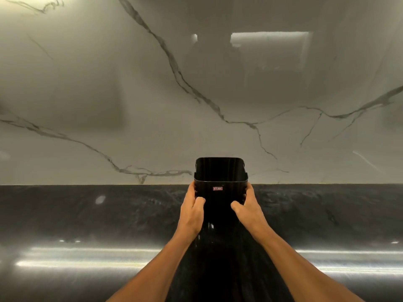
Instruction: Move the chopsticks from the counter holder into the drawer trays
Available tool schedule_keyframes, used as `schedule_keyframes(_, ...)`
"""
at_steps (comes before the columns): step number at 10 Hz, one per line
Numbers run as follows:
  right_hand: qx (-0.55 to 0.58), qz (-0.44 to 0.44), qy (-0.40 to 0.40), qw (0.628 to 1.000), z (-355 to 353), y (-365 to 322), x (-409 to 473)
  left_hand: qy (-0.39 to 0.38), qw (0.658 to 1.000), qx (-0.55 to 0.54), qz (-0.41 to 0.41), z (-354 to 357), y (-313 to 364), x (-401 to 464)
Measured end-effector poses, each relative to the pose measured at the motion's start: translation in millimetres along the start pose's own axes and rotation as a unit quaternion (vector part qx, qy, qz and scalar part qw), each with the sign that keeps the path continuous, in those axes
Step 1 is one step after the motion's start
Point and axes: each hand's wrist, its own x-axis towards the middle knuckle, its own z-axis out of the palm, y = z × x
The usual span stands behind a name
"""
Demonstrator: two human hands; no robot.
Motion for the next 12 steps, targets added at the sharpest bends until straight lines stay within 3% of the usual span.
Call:
schedule_keyframes(7, -0.036, 0.019, 0.015, 0.999, 15.3, 23.2, 30.1, -0.023, 0.999, -0.023, -0.031, 3.7, -34.5, 34.4)
schedule_keyframes(10, -0.068, -0.021, 0.051, 0.996, 7.8, 7.2, 17.4, -0.007, 0.999, 0.027, -0.031, -5.4, -17.3, 24.7)
schedule_keyframes(12, -0.111, -0.045, 0.085, 0.989, -7.7, -31.1, -14.0, 0.049, 0.996, 0.064, 0.040, -14.9, 19.1, 6.1)
